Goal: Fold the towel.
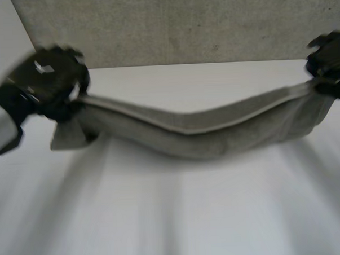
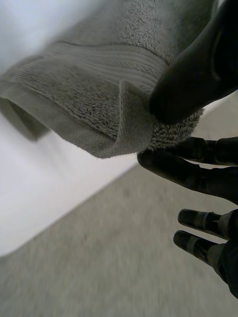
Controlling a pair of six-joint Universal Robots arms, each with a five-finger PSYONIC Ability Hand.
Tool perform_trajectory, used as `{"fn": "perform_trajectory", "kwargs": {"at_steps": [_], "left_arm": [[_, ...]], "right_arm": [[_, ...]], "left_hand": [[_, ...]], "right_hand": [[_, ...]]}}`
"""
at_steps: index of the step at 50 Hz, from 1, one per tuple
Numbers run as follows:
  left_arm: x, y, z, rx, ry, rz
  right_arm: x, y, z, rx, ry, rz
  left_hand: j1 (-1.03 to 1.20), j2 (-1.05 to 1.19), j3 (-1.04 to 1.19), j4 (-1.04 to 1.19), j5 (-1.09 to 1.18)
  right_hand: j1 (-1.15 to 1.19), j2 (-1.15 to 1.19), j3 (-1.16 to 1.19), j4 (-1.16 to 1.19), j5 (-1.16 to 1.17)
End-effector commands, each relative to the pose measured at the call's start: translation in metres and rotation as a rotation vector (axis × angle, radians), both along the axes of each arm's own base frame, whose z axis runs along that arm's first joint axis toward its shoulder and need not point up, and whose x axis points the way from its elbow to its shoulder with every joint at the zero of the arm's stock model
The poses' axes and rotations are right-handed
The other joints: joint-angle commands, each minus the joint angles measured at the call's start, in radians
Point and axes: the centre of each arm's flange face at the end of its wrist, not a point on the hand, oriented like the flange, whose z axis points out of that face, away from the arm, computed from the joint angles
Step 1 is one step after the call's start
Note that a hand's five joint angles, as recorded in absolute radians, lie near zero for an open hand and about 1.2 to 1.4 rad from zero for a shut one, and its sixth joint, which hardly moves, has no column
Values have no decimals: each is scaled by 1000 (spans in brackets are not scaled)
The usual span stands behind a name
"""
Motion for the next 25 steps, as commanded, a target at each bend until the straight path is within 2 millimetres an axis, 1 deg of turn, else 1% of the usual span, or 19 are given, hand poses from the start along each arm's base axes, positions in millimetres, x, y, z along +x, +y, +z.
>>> {"fn": "perform_trajectory", "kwargs": {"at_steps": [1, 4, 5, 6, 7, 8, 10, 11, 13, 14, 15, 16, 17, 18, 19, 21, 22, 24, 25], "left_arm": [[21, 19, 54, -106, 187, 79], [28, 11, 48, -90, 182, 129], [28, 4, 40, -59, 174, 147], [28, 4, 40, -59, 174, 148], [28, -5, 27, -6, 161, 164], [28, -5, 27, -6, 161, 164], [27, -22, -6, 109, 115, 180], [27, -22, -6, 109, 114, 181], [22, -34, -39, 207, 45, 173], [22, -34, -40, 207, 44, 173], [17, -39, -56, 254, 6, 151], [16, -39, -56, 254, 5, 150], [12, -45, -71, 294, -32, 136], [7, -52, -81, 306, -64, 130], [7, -52, -81, 306, -64, 130], [-1, -76, -96, 295, -112, 135], [-2, -77, -96, 295, -112, 136], [-20, -108, -88, 155, -88, 138], [-20, -108, -88, 154, -88, 138]], "right_arm": [[-24, 0, 31, -65, -41, -117], [-28, -6, 26, -60, -21, -144], [-28, -10, 20, -49, 4, -157], [-28, -10, 20, -49, 4, -158], [-27, -14, 13, -44, 40, -166], [-27, -14, 13, -44, 40, -166], [-16, -19, -6, -20, 133, -158], [-16, -19, -6, -20, 134, -158], [-2, -22, -26, 5, 220, -132], [-2, -22, -26, 5, 221, -132], [6, -22, -33, 13, 250, -115], [15, -25, -41, 21, 272, -96], [15, -25, -41, 21, 272, -96], [23, -28, -46, 23, 280, -73], [23, -28, -46, 23, 280, -73], [42, -41, -48, -16, 275, -31], [42, -41, -48, -16, 275, -31], [62, -61, -32, -143, 232, -14], [63, -61, -32, -144, 231, -14]], "left_hand": [[110, 53, -38, -47, 55], [110, 53, -38, -47, 55], [110, 53, -38, -47, 55], [110, 53, -38, -47, 55], [110, 53, -38, -47, 55], [110, 53, -38, -47, 55], [110, 53, -38, -47, 55], [110, 53, -38, -47, 55], [110, 53, -38, -47, 55], [110, 53, -38, -47, 55], [110, 53, -38, -47, 55], [110, 53, -38, -47, 55], [110, 53, -38, -47, 55], [110, 53, -38, -47, 55], [110, 53, -38, -47, 55], [110, 53, -38, -47, 55], [110, 53, -38, -47, 55], [110, 53, -38, -47, 55], [110, 53, -38, -47, 55]], "right_hand": [[58, 61, 14, 29, 73], [58, 61, 14, 29, 73], [58, 61, 14, 29, 73], [58, 61, 14, 29, 73], [58, 61, 14, 29, 73], [58, 61, 14, 29, 73], [58, 61, 14, 29, 73], [58, 61, 14, 29, 73], [58, 61, 14, 29, 73], [58, 61, 14, 29, 73], [58, 61, 14, 29, 73], [58, 61, 14, 29, 73], [58, 61, 14, 29, 73], [58, 61, 14, 29, 73], [58, 61, 14, 29, 73], [58, 61, 14, 29, 73], [58, 61, 14, 29, 73], [58, 61, 14, 29, 73], [58, 61, 14, 29, 73]]}}
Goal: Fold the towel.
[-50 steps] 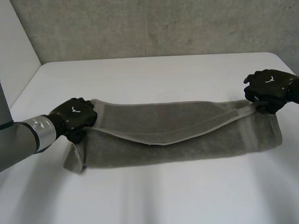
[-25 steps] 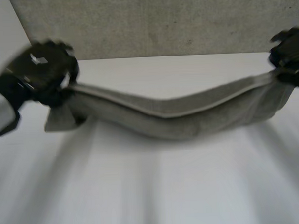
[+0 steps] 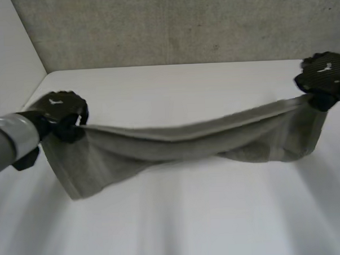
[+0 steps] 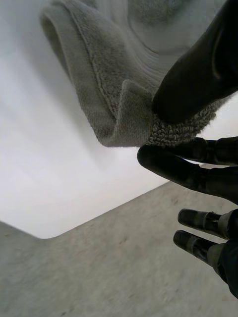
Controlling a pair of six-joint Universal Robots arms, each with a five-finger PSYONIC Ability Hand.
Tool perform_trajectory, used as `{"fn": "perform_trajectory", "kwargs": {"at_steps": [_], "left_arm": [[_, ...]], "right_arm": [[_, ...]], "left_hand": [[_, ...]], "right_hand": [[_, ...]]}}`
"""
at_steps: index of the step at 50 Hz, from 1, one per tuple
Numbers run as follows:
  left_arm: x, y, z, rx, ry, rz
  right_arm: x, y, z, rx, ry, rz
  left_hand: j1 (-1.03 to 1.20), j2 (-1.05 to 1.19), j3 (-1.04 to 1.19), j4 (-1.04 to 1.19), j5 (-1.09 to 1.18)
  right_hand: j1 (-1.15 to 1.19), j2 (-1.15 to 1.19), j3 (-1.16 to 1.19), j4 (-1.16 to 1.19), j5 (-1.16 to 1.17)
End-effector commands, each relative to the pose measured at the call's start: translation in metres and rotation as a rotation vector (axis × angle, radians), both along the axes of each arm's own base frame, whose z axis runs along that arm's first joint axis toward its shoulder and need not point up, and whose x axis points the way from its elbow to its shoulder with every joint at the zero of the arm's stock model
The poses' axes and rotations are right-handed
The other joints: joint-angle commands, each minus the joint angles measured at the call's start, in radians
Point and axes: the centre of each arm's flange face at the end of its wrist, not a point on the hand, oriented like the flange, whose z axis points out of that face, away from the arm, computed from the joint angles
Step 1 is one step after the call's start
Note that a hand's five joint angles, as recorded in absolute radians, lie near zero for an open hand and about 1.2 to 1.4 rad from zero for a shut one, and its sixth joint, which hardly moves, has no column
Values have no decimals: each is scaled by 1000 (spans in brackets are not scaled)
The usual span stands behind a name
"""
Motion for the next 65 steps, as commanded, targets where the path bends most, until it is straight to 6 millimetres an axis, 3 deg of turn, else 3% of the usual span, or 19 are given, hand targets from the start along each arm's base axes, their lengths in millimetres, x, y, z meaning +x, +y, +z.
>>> {"fn": "perform_trajectory", "kwargs": {"at_steps": [1, 2, 4, 5, 7, 8, 9, 12, 14, 18, 23, 24, 26, 32, 37, 45, 50, 60, 65], "left_arm": [[-38, -65, 4, -256, -4, -10], [-39, -65, 5, -258, -3, -10], [-54, -89, 51, -601, 93, 19], [-54, -89, 52, -603, 93, 19], [-56, -91, 121, -994, 225, 68], [-56, -91, 121, -996, 226, 68], [-54, -79, 155, -1154, 299, 75], [-49, -55, 187, -1258, 394, 58], [-44, -51, 190, -1246, 418, 51], [-46, -49, 174, -1159, 438, 6], [-49, -48, 112, -940, 352, -91], [-49, -48, 112, -939, 351, -91], [-39, -51, 82, -848, 304, -97], [-19, -52, 40, -687, 232, -88], [-7, -41, -20, -501, 127, -78], [7, -23, -67, -359, -16, -78], [7, -9, -67, -293, -30, -100], [6, 31, -24, -219, -16, -155], [5, 70, 0, -143, 4, -225]], "right_arm": [[46, -42, 30, -255, -91, 70], [46, -42, 31, -256, -92, 70], [45, -66, 88, -531, -260, -2], [45, -66, 88, -532, -261, -3], [33, -68, 151, -776, -458, -58], [33, -68, 151, -777, -459, -59], [25, -62, 171, -833, -518, -71], [11, -52, 187, -855, -544, -75], [8, -50, 185, -839, -533, -65], [8, -44, 149, -669, -483, 4], [6, -38, 108, -500, -442, 78], [6, -38, 108, -499, -442, 78], [0, -37, 77, -394, -432, 101], [-11, -31, 43, -280, -415, 109], [-17, -13, -17, -111, -365, 147], [-31, 7, -62, 0, -236, 126], [-42, 16, -64, 82, -185, 111], [-59, 50, -28, 208, -131, 95], [-56, 73, -15, 276, -153, 165]], "left_hand": [[109, 53, -38, -47, 50], [109, 53, -38, -47, 50], [109, 53, -38, -47, 50], [109, 53, -38, -47, 50], [109, 53, -38, -47, 50], [109, 53, -38, -47, 50], [109, 53, -38, -47, 50], [109, 53, -38, -47, 50], [109, 53, -38, -47, 50], [109, 53, -38, -47, 50], [109, 53, -38, -47, 50], [109, 53, -38, -47, 50], [109, 53, -38, -47, 50], [109, 53, -38, -47, 50], [109, 53, -38, -47, 50], [109, 53, -38, -47, 50], [109, 53, -38, -47, 50], [109, 53, -38, -47, 50], [109, 53, -38, -47, 50]], "right_hand": [[58, 61, 14, 29, 62], [58, 61, 14, 29, 62], [58, 61, 14, 29, 62], [58, 61, 14, 29, 62], [58, 61, 14, 29, 62], [58, 61, 14, 29, 62], [58, 61, 14, 29, 62], [58, 61, 14, 29, 62], [58, 61, 14, 29, 62], [58, 61, 14, 29, 62], [58, 61, 14, 29, 62], [58, 61, 14, 29, 62], [58, 61, 14, 29, 62], [58, 61, 14, 29, 62], [58, 61, 14, 29, 62], [58, 61, 14, 29, 62], [58, 61, 14, 29, 62], [58, 61, 14, 29, 62], [58, 61, 14, 29, 62]]}}
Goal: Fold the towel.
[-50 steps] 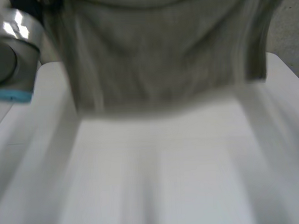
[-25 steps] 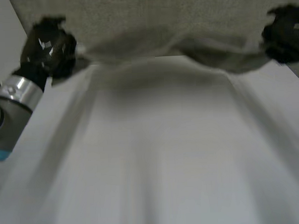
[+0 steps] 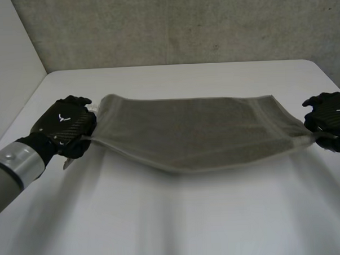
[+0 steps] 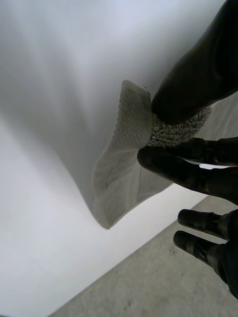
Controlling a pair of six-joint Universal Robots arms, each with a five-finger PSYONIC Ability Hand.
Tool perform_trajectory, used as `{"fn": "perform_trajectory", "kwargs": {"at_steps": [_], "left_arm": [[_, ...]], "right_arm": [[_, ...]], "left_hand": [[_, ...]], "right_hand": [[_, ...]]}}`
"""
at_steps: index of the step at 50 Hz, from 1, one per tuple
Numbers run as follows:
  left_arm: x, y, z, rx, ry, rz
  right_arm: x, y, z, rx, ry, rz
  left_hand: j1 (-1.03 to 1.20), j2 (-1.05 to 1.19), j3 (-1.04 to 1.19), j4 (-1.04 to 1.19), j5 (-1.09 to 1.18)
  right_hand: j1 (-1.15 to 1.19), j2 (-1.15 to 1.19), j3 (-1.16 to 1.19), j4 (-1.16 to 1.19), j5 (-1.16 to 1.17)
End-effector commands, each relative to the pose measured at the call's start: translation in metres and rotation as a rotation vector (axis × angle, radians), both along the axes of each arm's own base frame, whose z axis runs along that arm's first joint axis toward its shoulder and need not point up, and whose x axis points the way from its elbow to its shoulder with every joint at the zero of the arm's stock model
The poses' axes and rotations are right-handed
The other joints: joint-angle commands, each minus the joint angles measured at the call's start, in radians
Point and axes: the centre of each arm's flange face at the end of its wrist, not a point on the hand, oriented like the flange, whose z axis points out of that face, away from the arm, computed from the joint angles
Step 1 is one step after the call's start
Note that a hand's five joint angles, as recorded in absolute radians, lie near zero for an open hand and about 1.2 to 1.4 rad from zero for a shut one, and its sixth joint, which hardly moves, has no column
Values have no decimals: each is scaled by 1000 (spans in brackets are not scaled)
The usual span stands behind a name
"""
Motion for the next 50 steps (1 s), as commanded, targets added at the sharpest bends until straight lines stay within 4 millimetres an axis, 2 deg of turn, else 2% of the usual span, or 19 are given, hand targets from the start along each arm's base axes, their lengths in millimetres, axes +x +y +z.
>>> {"fn": "perform_trajectory", "kwargs": {"at_steps": [1, 4, 6, 12, 17, 18, 19, 20, 21, 22, 23, 24, 25, 26, 33, 40, 42, 45, 50], "left_arm": [[-1, 40, 27, 79, 7, -70], [5, 63, 35, 108, -36, -107], [10, 63, 35, 108, -69, -98], [26, 50, 33, 90, -161, -64], [25, 28, 19, 129, -188, -86], [25, 17, 14, 143, -193, -92], [25, 16, 14, 143, -194, -92], [23, 5, 9, 154, -197, -101], [23, 5, 9, 154, -197, -101], [20, -5, 5, 164, -196, -113], [15, -13, 2, 168, -191, -127], [15, -14, 2, 168, -191, -127], [9, -21, -2, 167, -191, -147], [2, -27, -5, 159, -199, -161], [-13, -58, -12, 78, -214, -114], [-26, -88, -12, -46, -126, -55], [-27, -103, -11, -124, -69, -15], [-28, -111, -14, -156, -39, 2], [-37, -111, -26, -155, -28, -25]], "right_arm": [[-1, 29, 21, 79, -23, 65], [-11, 44, 28, 146, -4, 101], [-22, 46, 35, 158, 13, 128], [-29, 42, 44, 133, -6, 147], [-31, 22, 43, 112, -72, 186], [-26, 14, 41, 123, -79, 212], [-19, 7, 40, 141, -96, 235], [-19, 7, 40, 141, -96, 235], [-15, -3, 37, 168, -121, 241], [-12, -14, 33, 186, -134, 234], [-12, -14, 33, 186, -134, 234], [-11, -25, 27, 192, -126, 217], [-9, -35, 21, 194, -106, 194], [-9, -35, 21, 194, -106, 193], [12, -78, -1, 63, -16, 37], [30, -90, -12, 7, -50, -13], [40, -93, -18, -5, -70, -27], [45, -95, -25, -21, -78, -58], [54, -93, -38, -14, -79, -68]], "left_hand": [[105, 50, -38, -47, 50], [105, 50, -38, -47, 50], [105, 50, -38, -47, 50], [105, 50, -38, -47, 50], [105, 50, -38, -47, 50], [105, 50, -38, -47, 50], [105, 50, -38, -47, 50], [105, 50, -38, -47, 50], [105, 50, -38, -47, 50], [105, 50, -38, -47, 50], [105, 50, -38, -47, 50], [105, 50, -38, -47, 50], [105, 50, -38, -47, 50], [105, 50, -38, -47, 50], [105, 50, -38, -47, 50], [105, 50, -38, -47, 50], [105, 50, -38, -47, 50], [105, 50, -38, -47, 50], [105, 50, -38, -47, 50]], "right_hand": [[58, 56, 14, 29, 62], [58, 56, 14, 29, 62], [58, 56, 14, 29, 62], [58, 56, 14, 29, 62], [58, 56, 14, 29, 62], [58, 56, 14, 29, 62], [58, 56, 14, 29, 62], [58, 56, 14, 29, 62], [58, 56, 14, 29, 62], [58, 56, 14, 29, 62], [58, 56, 14, 29, 62], [58, 56, 14, 29, 62], [58, 56, 14, 29, 62], [58, 56, 14, 29, 62], [58, 56, 14, 29, 62], [58, 56, 14, 29, 62], [58, 56, 14, 29, 62], [58, 56, 14, 29, 62], [58, 56, 14, 29, 62]]}}
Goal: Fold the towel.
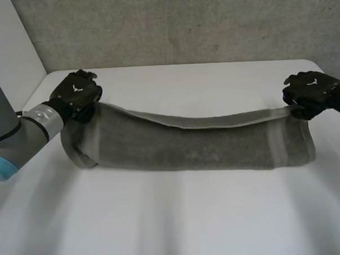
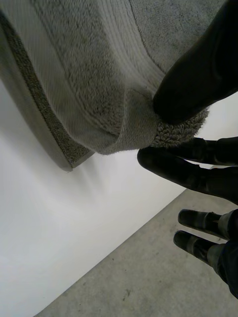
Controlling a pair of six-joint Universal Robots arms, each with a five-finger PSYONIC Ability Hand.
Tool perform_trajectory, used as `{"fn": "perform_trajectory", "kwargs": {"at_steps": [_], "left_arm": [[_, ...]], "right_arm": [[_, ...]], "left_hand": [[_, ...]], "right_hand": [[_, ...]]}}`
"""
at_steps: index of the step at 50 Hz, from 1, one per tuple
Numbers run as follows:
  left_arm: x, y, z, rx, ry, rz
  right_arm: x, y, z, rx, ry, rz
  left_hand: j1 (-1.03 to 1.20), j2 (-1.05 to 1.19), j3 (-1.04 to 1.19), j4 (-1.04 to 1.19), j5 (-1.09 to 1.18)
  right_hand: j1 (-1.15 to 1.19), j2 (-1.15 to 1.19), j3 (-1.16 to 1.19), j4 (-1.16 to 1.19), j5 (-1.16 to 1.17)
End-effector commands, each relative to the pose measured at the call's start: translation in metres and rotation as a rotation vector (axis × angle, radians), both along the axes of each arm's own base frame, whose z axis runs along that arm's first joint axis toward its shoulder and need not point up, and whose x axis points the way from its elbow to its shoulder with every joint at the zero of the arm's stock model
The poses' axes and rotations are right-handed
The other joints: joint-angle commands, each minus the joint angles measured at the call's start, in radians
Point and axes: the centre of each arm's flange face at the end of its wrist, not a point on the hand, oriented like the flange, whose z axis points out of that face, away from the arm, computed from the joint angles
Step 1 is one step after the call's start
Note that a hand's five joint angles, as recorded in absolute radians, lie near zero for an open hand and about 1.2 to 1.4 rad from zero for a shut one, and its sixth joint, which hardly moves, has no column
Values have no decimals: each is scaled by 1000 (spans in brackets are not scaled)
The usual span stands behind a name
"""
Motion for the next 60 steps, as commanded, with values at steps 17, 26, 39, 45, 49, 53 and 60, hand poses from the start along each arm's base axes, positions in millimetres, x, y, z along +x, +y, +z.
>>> {"fn": "perform_trajectory", "kwargs": {"at_steps": [17, 26, 39, 45, 49, 53, 60], "left_arm": [[-20, -9, -49, 16, 18, -38], [-21, -17, -58, 3, 18, -31], [-28, -22, -60, -65, 32, -17], [-33, -20, -66, -57, 30, -29], [-35, -19, -70, -47, 27, -36], [-35, -19, -75, -39, 23, -34], [-34, -22, -76, -44, 20, -12]], "right_arm": [[12, -17, -35, -53, -22, -135], [4, -30, -34, -117, -32, -219], [2, -36, -50, -104, -38, -235], [2, -38, -57, -102, -38, -235], [2, -41, -63, -109, -39, -238], [1, -44, -69, -118, -38, -247], [-2, -56, -77, -176, -60, -291]], "left_hand": [[105, 50, -38, -47, 50], [105, 50, -38, -47, 50], [105, 50, -38, -47, 50], [105, 50, -38, -47, 50], [105, 50, -38, -47, 50], [-94, -150, -38, -47, -150], [-1125, -1181, -38, -47, -1172]], "right_hand": [[58, 56, 14, 29, 62], [58, 56, 14, 29, 62], [58, 56, 14, 29, 62], [58, 56, 14, 29, 62], [-147, -150, 14, 29, -143], [-642, -645, 14, 29, -639], [-1338, -1340, 14, 29, -1160]]}}
